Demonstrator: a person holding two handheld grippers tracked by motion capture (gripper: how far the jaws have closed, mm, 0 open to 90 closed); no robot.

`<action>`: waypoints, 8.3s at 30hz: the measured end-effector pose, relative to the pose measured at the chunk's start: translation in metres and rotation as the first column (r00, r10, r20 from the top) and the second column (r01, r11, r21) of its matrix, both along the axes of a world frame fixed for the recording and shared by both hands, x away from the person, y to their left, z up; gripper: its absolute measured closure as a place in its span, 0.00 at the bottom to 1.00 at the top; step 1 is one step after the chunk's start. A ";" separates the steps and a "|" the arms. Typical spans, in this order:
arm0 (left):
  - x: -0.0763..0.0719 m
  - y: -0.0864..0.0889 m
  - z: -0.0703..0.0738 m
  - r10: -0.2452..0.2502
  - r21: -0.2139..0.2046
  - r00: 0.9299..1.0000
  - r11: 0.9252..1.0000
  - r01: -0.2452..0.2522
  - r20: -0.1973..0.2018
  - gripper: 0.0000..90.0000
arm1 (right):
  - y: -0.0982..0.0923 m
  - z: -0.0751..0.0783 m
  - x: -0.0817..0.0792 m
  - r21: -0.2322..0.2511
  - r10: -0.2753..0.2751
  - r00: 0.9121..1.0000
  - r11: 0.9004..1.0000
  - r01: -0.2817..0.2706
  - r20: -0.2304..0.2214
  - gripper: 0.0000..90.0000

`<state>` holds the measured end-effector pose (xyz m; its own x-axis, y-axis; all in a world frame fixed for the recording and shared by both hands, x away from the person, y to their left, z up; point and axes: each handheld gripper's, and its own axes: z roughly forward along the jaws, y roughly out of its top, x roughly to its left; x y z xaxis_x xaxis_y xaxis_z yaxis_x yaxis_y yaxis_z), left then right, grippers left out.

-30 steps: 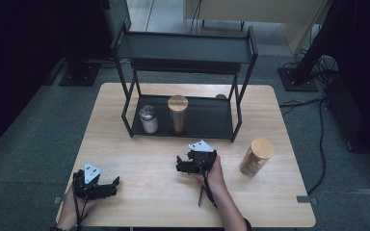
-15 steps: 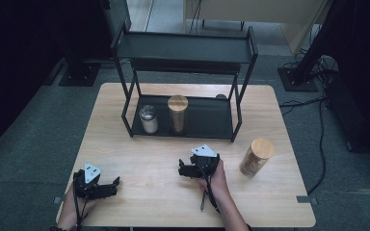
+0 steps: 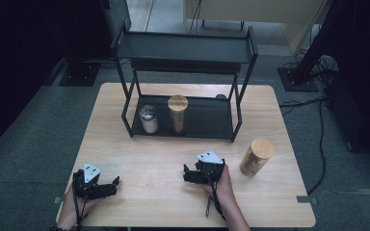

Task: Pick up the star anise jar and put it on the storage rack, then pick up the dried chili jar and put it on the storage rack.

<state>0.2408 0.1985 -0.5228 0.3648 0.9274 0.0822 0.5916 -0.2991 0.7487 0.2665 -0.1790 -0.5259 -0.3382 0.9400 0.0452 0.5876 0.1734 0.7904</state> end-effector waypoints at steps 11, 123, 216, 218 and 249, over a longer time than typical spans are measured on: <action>0.000 0.000 0.000 0.001 0.000 1.000 1.000 -0.001 -0.003 0.01 | -0.007 0.000 -0.011 -0.007 0.011 1.000 1.000 -0.011 0.005 0.02; 0.000 -0.002 0.000 0.001 0.014 1.000 1.000 -0.001 -0.002 0.01 | -0.182 -0.001 -0.083 -0.095 -0.144 0.989 0.984 0.148 0.047 0.02; 0.000 -0.002 0.000 0.002 0.021 1.000 1.000 -0.002 -0.001 0.01 | -0.195 0.000 -0.064 -0.093 -0.063 0.998 0.993 0.065 0.030 0.06; 0.000 -0.002 0.000 0.002 0.020 1.000 1.000 -0.002 -0.002 0.01 | -0.194 0.001 -0.062 -0.094 -0.059 0.998 0.994 0.062 0.031 0.06; 0.000 -0.002 0.000 -0.001 0.017 1.000 1.000 0.002 -0.003 0.01 | -0.175 0.021 -0.043 -0.075 -0.013 0.998 0.997 0.018 0.062 0.17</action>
